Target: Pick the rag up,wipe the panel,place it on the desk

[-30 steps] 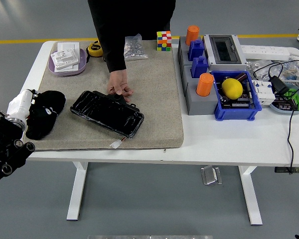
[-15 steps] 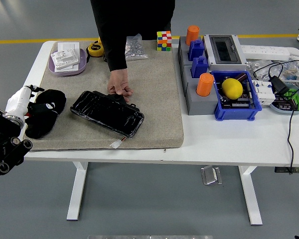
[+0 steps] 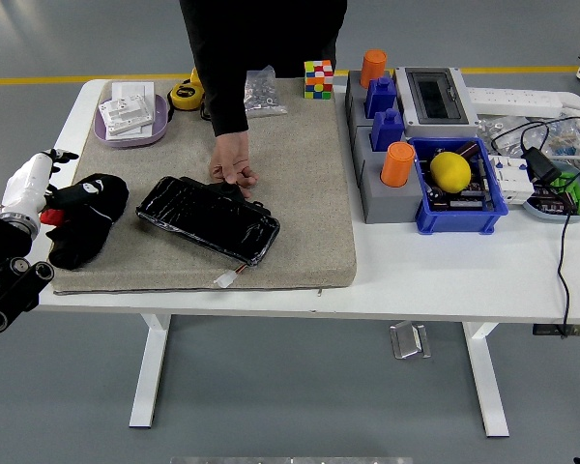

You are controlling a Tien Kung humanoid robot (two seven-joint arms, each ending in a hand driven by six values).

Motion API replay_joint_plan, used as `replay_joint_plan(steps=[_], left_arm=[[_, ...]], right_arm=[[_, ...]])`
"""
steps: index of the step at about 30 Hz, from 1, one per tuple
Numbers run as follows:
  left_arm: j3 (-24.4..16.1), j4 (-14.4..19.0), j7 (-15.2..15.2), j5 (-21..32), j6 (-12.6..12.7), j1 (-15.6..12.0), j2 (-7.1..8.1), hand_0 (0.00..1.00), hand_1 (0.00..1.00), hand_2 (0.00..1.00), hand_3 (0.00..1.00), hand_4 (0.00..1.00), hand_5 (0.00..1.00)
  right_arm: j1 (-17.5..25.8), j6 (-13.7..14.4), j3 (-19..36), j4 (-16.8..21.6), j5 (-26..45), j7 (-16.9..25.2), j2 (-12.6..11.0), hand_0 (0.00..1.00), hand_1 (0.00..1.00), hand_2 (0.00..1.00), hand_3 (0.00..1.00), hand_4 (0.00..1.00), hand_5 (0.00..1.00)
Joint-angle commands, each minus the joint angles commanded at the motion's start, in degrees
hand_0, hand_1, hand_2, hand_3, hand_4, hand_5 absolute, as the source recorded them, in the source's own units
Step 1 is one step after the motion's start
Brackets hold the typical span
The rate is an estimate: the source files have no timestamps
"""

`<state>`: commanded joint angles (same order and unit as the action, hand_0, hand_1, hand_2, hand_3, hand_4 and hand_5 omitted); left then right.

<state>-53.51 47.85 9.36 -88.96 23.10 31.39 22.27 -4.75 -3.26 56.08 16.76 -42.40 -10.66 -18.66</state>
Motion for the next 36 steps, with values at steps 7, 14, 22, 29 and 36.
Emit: replay_joint_plan(steps=[7,14,22,29,36], left_arm=[[-3.1,4.6,0.0,0.7,-0.1,-1.1,0.31,0.529,0.815,0.840,0.786,0.915,0.589],[-5.8,10.6,-0.5,2.1,0.1,-2.3,0.78,0.529,0.815,0.834,0.789,0.921,0.663],[-8.9,14.8,-2.3,4.9,0.8,-3.8,1.10,0.519,0.786,0.792,0.781,0.914,0.660],[-11.3,18.5,-5.6,11.3,2.0,-5.2,1.10,0.499,0.752,0.776,0.770,0.903,0.667],[-12.8,20.3,-12.4,25.4,1.8,-6.7,-0.13,0.473,0.705,0.743,0.759,0.882,0.690]], right_arm=[[0.0,0.0,0.2,0.0,-0.1,0.0,0.1,0.710,0.584,0.651,0.577,0.997,0.530],[0.2,0.0,0.4,-0.2,-0.1,0.1,0.2,0.710,0.584,0.651,0.577,0.996,0.530],[0.2,0.1,0.6,-0.2,-0.3,0.1,0.4,0.709,0.584,0.651,0.576,0.995,0.527],[0.3,0.2,0.8,-0.3,-0.4,0.0,0.6,0.708,0.584,0.651,0.576,0.995,0.528],[0.3,0.4,1.0,-0.3,-0.5,0.0,0.8,0.708,0.584,0.651,0.576,0.994,0.527]])
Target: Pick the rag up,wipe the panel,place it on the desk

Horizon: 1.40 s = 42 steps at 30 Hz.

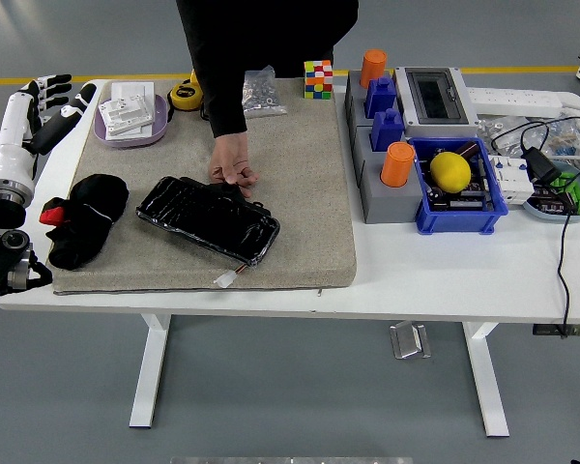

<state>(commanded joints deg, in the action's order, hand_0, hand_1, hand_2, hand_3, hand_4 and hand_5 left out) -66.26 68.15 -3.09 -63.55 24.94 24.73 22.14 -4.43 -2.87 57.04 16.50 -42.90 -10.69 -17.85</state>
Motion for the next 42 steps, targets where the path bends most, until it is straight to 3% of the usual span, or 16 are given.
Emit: replay_joint_plan(steps=[8,18,27,42], left_arm=[[-2.3,0.4,-6.2,13.4,-3.2,-1.4,-0.54,0.462,0.677,0.722,0.751,0.877,0.687],[-3.3,1.9,-9.8,24.9,-8.3,-3.8,0.31,0.462,0.632,0.681,0.731,0.881,0.660],[-4.1,2.6,-10.6,28.7,-11.8,-5.0,0.94,0.464,0.618,0.660,0.681,0.859,0.617],[-4.3,2.5,-11.1,29.1,-12.2,-5.8,2.83,0.463,0.619,0.655,0.668,0.858,0.605]], right_arm=[[0.1,0.0,0.0,-0.1,0.0,-0.1,0.1,0.707,0.583,0.651,0.576,0.994,0.526],[-0.2,0.2,-0.3,-0.2,0.0,-0.1,0.4,0.706,0.582,0.651,0.577,0.994,0.526],[-0.5,0.4,-1.3,-0.5,0.4,-0.3,0.4,0.708,0.584,0.651,0.576,0.994,0.526],[-0.9,0.2,-3.9,-1.1,1.7,-0.6,0.2,0.708,0.584,0.651,0.577,0.994,0.526]])
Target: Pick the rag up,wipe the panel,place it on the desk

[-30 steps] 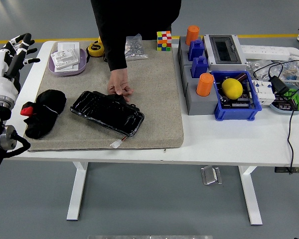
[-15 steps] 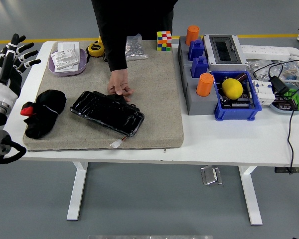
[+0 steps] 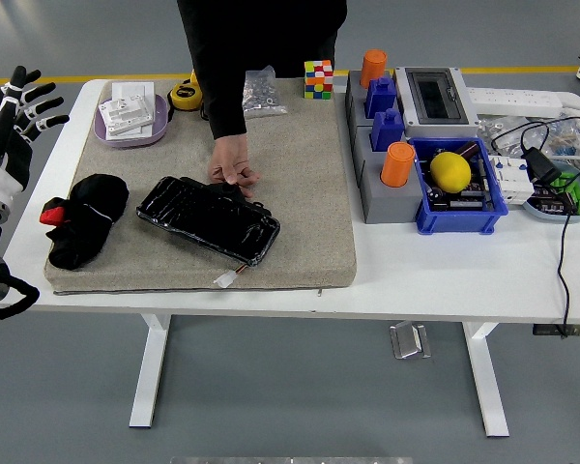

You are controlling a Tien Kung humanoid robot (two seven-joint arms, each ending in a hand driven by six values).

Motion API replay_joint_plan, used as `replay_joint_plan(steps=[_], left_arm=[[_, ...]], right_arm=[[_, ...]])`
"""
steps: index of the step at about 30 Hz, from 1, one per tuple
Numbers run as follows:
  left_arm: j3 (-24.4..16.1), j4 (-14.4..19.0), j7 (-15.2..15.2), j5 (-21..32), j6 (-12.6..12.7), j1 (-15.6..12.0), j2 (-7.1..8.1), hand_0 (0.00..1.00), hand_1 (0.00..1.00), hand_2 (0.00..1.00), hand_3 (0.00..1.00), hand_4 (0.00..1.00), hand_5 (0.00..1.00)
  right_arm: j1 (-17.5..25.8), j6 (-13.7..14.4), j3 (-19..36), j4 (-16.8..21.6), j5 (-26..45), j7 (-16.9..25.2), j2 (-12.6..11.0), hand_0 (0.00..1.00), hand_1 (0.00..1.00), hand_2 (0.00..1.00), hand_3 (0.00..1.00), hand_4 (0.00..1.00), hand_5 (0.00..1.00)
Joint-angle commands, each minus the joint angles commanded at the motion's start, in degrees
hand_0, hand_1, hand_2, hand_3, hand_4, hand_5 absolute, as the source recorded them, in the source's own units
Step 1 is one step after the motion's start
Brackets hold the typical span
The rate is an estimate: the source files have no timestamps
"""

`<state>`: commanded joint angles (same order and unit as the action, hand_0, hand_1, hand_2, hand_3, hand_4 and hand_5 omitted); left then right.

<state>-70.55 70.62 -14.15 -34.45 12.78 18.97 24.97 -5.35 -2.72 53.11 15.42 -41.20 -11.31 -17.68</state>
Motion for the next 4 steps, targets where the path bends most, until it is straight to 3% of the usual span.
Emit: replay_joint_plan(steps=[4], left_arm=[[0.4,-0.3,0.1,0.1,0.0,-0.3,0.29,0.463,0.619,0.655,0.668,0.858,0.605]], right_arm=[[-0.1,-0.1,-1.0,0.0,0.6,0.0,0.2,0.708,0.584,0.651,0.577,0.994,0.526]])
